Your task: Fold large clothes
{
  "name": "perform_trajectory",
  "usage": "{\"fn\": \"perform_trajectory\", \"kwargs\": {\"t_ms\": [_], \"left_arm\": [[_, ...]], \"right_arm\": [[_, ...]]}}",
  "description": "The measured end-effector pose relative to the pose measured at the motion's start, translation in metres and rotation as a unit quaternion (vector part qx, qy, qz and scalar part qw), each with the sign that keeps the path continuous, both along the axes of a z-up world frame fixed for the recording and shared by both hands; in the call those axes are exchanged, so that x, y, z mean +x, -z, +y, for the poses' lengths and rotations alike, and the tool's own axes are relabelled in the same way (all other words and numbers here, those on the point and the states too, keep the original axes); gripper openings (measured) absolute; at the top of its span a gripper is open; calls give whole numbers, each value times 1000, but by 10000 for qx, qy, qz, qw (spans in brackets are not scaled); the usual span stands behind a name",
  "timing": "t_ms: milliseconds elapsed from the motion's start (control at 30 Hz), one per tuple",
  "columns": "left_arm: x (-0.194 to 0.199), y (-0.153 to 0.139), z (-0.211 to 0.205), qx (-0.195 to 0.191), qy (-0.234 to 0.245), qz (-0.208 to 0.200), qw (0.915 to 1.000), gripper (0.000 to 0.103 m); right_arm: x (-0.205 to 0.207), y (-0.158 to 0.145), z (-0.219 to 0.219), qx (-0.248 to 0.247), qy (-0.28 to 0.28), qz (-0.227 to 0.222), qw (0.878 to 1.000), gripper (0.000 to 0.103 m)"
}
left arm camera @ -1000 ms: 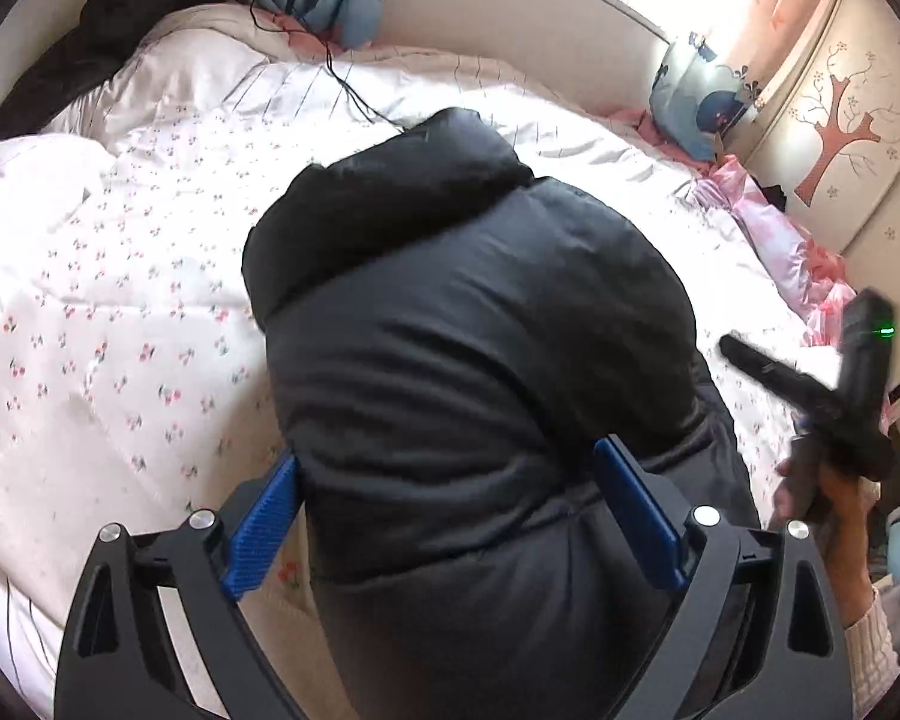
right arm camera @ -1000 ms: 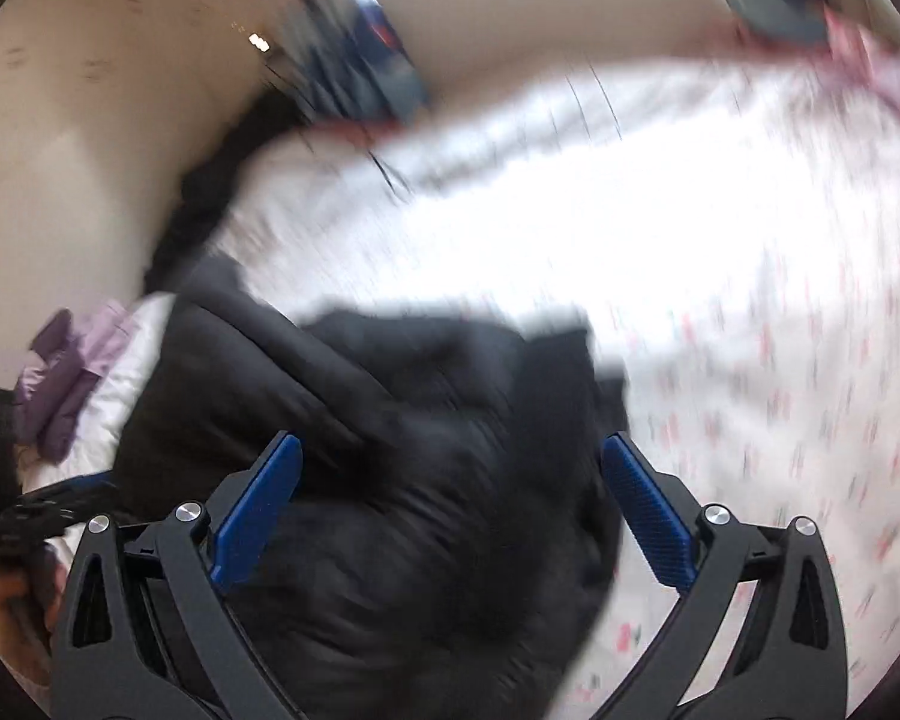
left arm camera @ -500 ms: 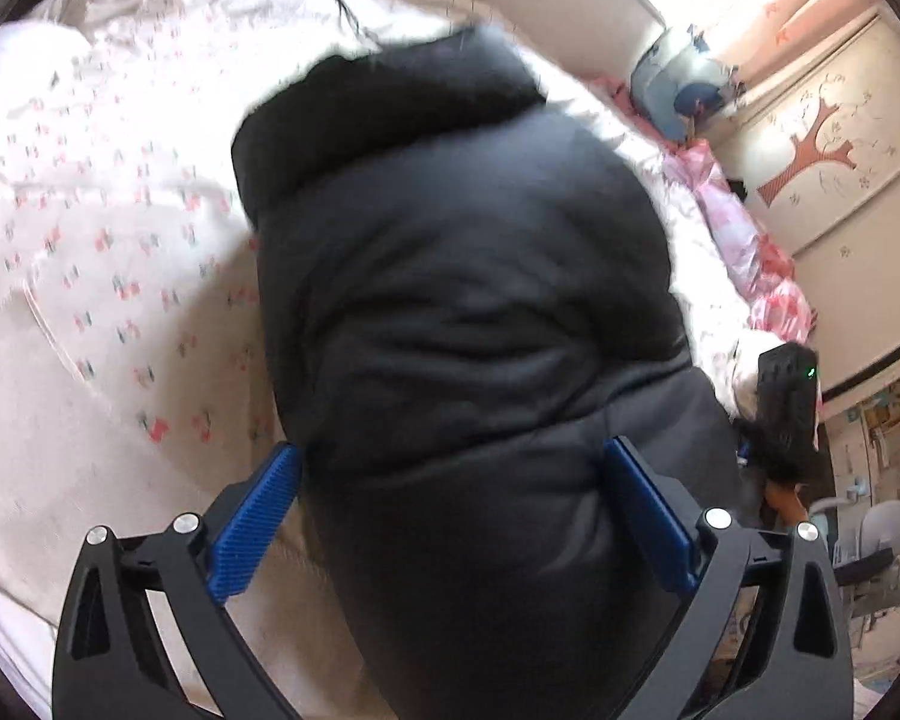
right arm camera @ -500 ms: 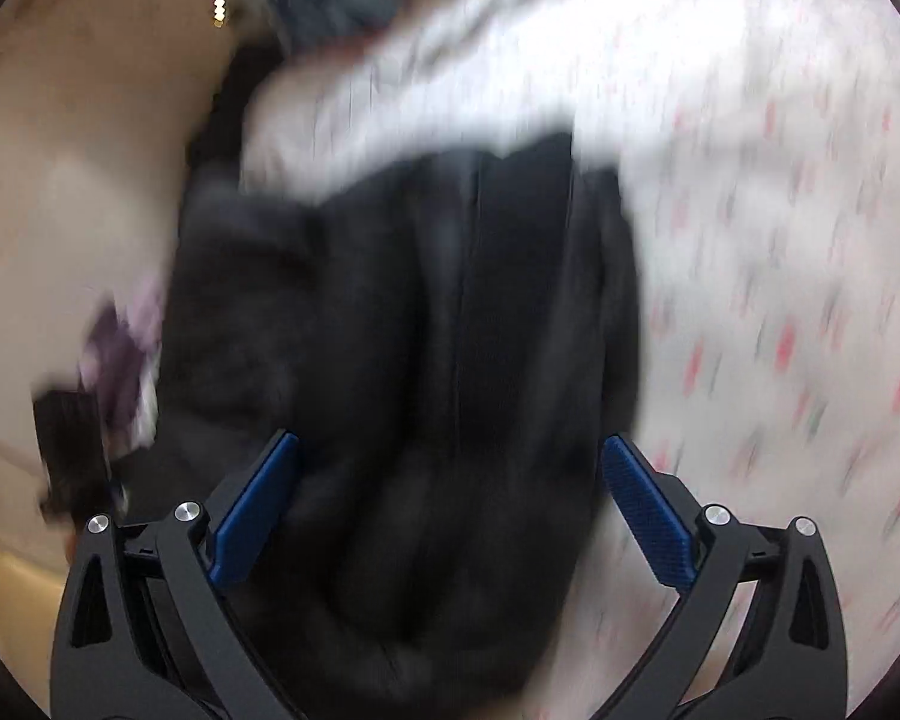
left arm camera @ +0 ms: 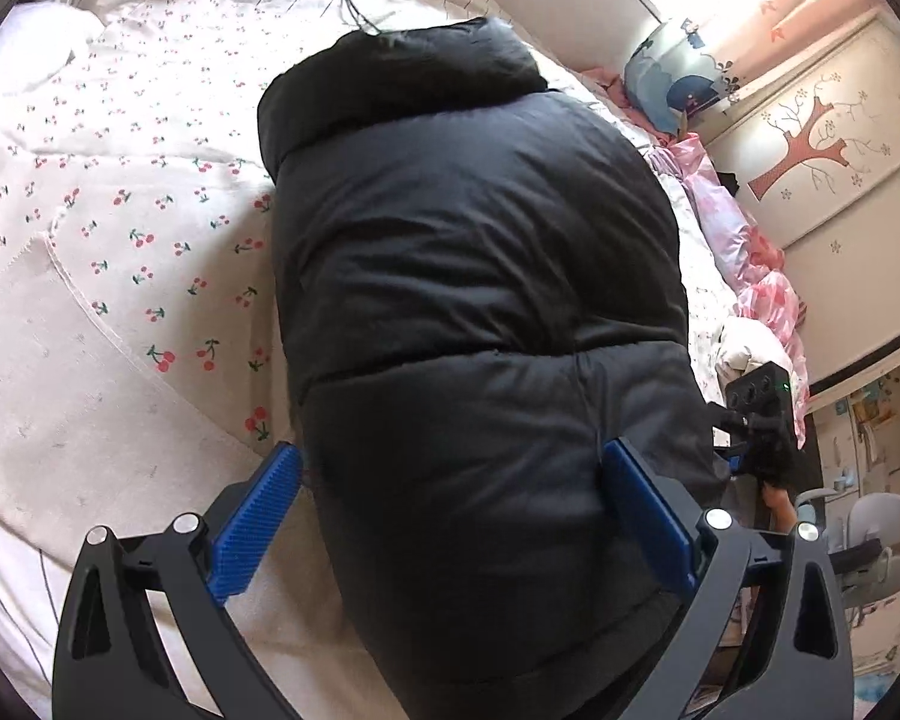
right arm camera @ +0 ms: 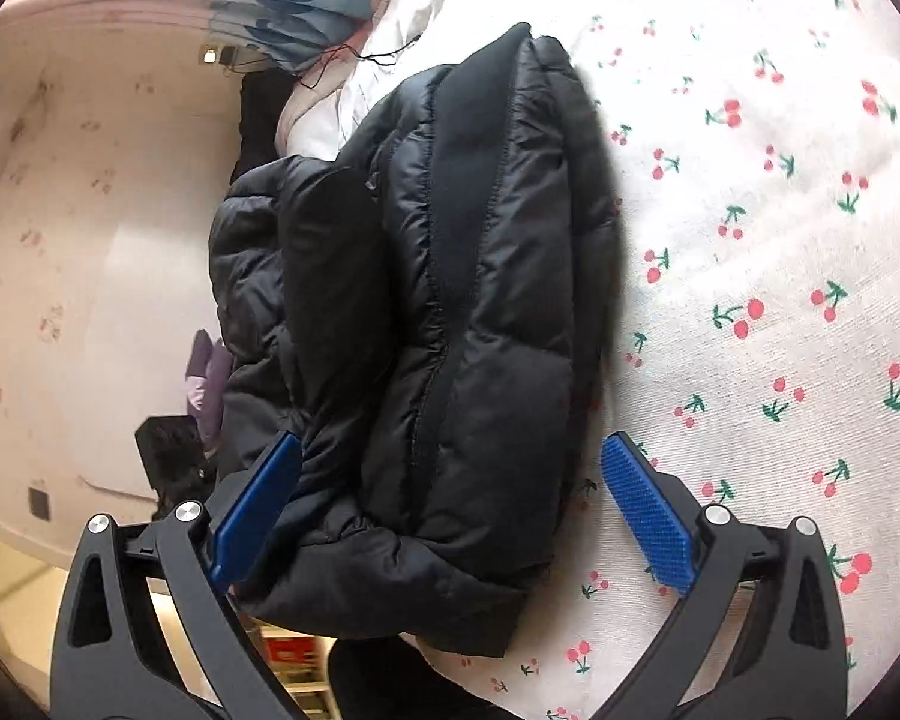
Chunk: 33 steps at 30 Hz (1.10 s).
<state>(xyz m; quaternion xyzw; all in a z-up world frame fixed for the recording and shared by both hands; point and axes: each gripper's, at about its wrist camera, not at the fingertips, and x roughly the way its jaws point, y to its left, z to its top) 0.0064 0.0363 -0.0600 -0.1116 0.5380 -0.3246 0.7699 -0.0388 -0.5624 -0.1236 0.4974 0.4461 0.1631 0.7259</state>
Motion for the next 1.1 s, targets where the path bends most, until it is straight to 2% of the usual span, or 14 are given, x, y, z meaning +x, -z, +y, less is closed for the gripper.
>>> {"fn": "perform_trajectory", "kwargs": {"t_ms": [67, 167, 233, 433, 667, 833, 900, 967, 1033, 1067, 1100], "left_arm": [[-6, -8, -7, 236, -50, -302, 9993, 96], [-18, -22, -13, 702, -81, -864, 9938, 96], [-26, -30, -18, 1003, -24, -1233, 9873, 96], [-42, -43, -26, 1494, 64, -1889, 9705, 96], [-51, -46, -32, 1792, 156, -2232, 9580, 96], [-57, -46, -33, 1832, 189, -2319, 9551, 96], [-56, -44, -32, 1745, 194, -2246, 9585, 96], [-47, -39, -26, 1337, 196, -1937, 9717, 96], [-33, -30, -17, 590, 234, -1346, 9889, 96], [-20, -20, -12, 88, 273, -883, 9957, 96], [-6, -4, -8, -418, 288, -318, 9982, 96]], "right_arm": [[-25, 13, -18, 186, -42, 22, 9998, 97], [-22, 22, -15, 219, -116, -66, 9997, 97], [-19, 23, -9, 260, -163, -63, 9995, 97], [-12, 20, 15, 205, -387, -12, 9990, 97], [-11, 17, 26, 146, -420, 4, 9990, 97], [-13, 19, 24, 203, -432, -13, 9989, 97], [-11, 21, 24, 186, -468, 6, 9987, 97], [-6, 21, 25, 165, -511, 18, 9986, 97], [0, 23, 27, 187, -557, 30, 9983, 97], [1, 22, 30, 227, -569, 33, 9981, 97], [3, 24, 33, 277, -571, 37, 9980, 97]]}}
